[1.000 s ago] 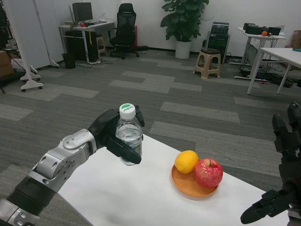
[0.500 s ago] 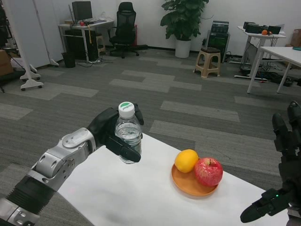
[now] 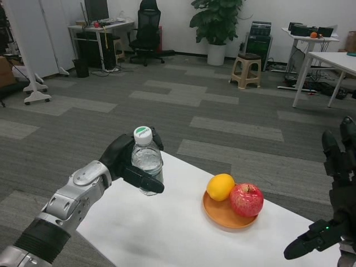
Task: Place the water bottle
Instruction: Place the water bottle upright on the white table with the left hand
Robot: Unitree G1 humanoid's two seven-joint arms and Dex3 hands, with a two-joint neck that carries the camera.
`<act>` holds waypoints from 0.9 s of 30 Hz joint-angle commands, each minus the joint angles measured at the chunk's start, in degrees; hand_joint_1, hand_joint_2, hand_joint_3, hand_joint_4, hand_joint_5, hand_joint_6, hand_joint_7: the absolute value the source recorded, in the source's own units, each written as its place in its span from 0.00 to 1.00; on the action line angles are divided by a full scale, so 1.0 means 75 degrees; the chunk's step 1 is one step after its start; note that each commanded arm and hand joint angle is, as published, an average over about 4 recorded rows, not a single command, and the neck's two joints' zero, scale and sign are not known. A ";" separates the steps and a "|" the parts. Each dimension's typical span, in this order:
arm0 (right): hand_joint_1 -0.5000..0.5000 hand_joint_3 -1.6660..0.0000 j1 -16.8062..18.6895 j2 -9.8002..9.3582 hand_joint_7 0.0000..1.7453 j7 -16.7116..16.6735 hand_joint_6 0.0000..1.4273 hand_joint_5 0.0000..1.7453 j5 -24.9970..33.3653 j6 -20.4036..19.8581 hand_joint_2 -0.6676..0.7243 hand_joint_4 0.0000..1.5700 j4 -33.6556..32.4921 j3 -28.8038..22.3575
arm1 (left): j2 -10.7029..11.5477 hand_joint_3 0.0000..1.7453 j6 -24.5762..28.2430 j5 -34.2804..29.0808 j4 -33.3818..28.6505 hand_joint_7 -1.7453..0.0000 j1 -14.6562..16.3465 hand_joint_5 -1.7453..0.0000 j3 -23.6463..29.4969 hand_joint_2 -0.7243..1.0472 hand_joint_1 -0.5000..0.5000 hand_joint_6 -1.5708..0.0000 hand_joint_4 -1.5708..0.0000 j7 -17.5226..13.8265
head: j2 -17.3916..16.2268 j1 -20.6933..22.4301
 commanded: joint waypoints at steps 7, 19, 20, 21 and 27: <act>0.38 1.00 -0.0007 -0.0036 0.00 0.0008 0.00 0.00 0.0054 -0.0013 0.91 0.00 0.0046 0.0020 | -0.0782 0.04 -0.2139 0.0715 0.1730 0.05 0.0020 0.00 0.0361 0.75 1.00 0.42 0.43 0.0046 | -0.0124 -0.0012; 0.38 1.00 -0.0007 0.0020 0.00 0.0008 0.00 0.00 0.0054 -0.0013 0.91 0.00 0.0140 0.0049 | -0.1757 0.04 -0.3622 0.2464 0.3402 0.05 -0.0205 0.00 0.1308 0.75 1.00 0.42 0.45 0.0187 | -0.0331 0.0016; 0.38 1.00 -0.0007 0.0032 0.00 0.0008 0.00 0.00 0.0054 -0.0013 0.91 0.00 0.0149 0.0055 | -0.1863 0.03 -0.3715 0.2596 0.3537 0.06 -0.0232 0.00 0.1401 0.75 1.00 0.42 0.45 0.0199 | -0.0357 0.0009; 0.38 1.00 -0.0007 0.0041 0.00 0.0008 0.00 0.00 0.0054 -0.0013 0.91 0.00 0.0157 0.0058 | -0.1933 0.01 -0.3762 0.2675 0.3625 0.06 -0.0249 0.00 0.1466 0.75 1.00 0.42 0.45 0.0199 | -0.0368 0.0002; 0.38 1.00 -0.0007 0.0070 0.00 0.0008 0.00 0.00 0.0054 -0.0013 0.91 0.00 0.0175 0.0058 | -0.2050 0.03 -0.3920 0.2845 0.4082 0.04 -0.0290 0.00 0.1507 0.71 1.00 0.42 0.46 0.0246 | -0.0492 0.0011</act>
